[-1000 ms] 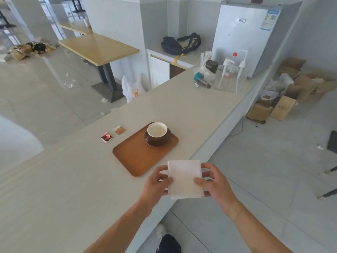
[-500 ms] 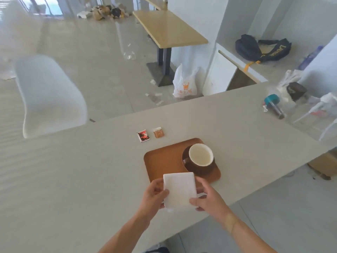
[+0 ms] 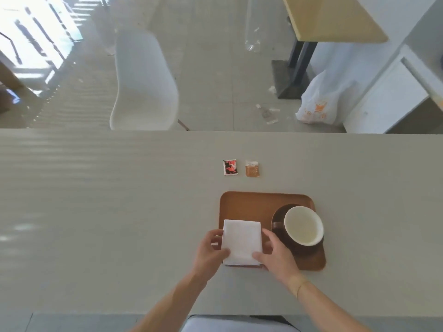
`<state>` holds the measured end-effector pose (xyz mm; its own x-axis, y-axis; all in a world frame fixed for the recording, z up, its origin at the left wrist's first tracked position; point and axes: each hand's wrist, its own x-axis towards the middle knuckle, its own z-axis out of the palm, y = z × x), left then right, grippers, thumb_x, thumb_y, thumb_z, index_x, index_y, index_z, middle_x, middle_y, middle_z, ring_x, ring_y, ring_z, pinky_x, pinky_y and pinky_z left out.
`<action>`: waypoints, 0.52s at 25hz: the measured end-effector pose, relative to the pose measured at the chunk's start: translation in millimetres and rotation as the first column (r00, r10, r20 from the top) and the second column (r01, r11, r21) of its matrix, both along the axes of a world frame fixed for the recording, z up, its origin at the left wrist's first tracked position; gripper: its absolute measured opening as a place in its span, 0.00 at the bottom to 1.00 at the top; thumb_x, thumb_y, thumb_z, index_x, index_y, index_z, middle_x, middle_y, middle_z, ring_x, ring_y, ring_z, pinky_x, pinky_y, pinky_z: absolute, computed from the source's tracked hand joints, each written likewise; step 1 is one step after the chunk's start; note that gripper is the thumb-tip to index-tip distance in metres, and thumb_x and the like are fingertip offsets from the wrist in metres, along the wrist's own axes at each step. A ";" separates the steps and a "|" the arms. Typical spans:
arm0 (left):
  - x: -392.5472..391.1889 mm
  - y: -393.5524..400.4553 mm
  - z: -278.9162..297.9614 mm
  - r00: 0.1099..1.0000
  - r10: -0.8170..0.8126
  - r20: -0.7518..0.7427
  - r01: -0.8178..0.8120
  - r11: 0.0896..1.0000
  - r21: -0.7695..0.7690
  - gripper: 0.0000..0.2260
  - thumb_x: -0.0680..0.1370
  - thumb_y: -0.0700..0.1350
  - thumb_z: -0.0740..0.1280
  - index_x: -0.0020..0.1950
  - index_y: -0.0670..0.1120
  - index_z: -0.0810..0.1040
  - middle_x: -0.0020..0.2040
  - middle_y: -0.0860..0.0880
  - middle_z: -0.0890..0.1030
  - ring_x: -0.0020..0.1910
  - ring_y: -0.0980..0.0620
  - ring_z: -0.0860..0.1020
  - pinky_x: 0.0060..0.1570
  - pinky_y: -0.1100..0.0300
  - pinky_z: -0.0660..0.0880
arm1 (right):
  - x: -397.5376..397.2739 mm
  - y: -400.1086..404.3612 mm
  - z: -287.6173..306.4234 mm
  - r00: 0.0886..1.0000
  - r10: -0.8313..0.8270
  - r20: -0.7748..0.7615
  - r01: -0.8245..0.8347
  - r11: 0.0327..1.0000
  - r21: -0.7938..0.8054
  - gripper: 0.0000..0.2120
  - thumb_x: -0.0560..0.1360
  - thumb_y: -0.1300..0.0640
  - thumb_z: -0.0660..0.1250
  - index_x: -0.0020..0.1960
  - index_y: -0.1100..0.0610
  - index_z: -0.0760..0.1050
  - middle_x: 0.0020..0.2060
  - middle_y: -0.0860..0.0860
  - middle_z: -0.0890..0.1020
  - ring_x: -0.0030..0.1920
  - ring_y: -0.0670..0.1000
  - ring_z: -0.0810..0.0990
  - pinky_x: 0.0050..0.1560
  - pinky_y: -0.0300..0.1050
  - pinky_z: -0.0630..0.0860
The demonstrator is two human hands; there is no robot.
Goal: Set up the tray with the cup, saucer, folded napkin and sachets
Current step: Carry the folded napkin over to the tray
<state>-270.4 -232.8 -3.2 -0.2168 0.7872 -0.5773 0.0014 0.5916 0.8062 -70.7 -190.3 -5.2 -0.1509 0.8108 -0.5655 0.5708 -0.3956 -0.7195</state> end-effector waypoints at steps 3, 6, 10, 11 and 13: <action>13.7 4.5 -5.5 0.994 0.011 -0.106 -0.009 1.000 0.026 0.23 0.64 0.37 0.66 0.58 0.49 0.76 0.52 0.43 0.79 0.47 0.44 0.82 0.37 0.51 0.81 | 1.9 13.5 -9.9 0.997 0.069 0.043 -0.069 0.998 0.013 0.33 0.71 0.56 0.72 0.73 0.48 0.64 0.46 0.38 0.76 0.49 0.50 0.81 0.53 0.49 0.80; 23.6 6.4 -14.4 0.944 -0.045 -0.327 0.045 0.999 -0.008 0.22 0.70 0.35 0.66 0.63 0.47 0.76 0.58 0.48 0.74 0.48 0.54 0.80 0.47 0.51 0.82 | 2.3 17.4 -18.0 0.986 0.130 0.102 -0.134 0.991 0.027 0.33 0.71 0.53 0.71 0.73 0.49 0.64 0.51 0.44 0.79 0.51 0.48 0.79 0.52 0.43 0.77; 30.3 4.3 -21.4 0.891 -0.124 -0.437 0.119 0.992 -0.039 0.21 0.73 0.36 0.67 0.65 0.47 0.74 0.60 0.51 0.72 0.48 0.57 0.79 0.51 0.61 0.78 | 4.6 16.0 -25.5 0.966 0.181 0.183 -0.192 0.980 0.049 0.33 0.72 0.50 0.70 0.74 0.50 0.63 0.61 0.49 0.79 0.58 0.51 0.78 0.58 0.47 0.77; 29.7 3.1 -23.2 0.870 -0.152 -0.468 0.153 0.988 -0.037 0.21 0.73 0.37 0.67 0.66 0.48 0.74 0.61 0.51 0.72 0.50 0.57 0.78 0.52 0.62 0.77 | 4.5 16.5 -26.3 0.957 0.196 0.213 -0.213 0.975 0.058 0.33 0.72 0.49 0.70 0.74 0.50 0.62 0.62 0.49 0.78 0.60 0.51 0.77 0.59 0.47 0.77; 26.8 -0.5 -28.7 0.787 -0.216 -0.578 0.243 0.970 -0.031 0.21 0.74 0.40 0.68 0.67 0.50 0.72 0.62 0.53 0.71 0.54 0.54 0.76 0.54 0.61 0.75 | 2.4 17.2 -27.3 0.936 0.228 0.269 -0.255 0.965 0.067 0.34 0.73 0.47 0.69 0.75 0.50 0.61 0.65 0.49 0.76 0.62 0.51 0.76 0.59 0.47 0.76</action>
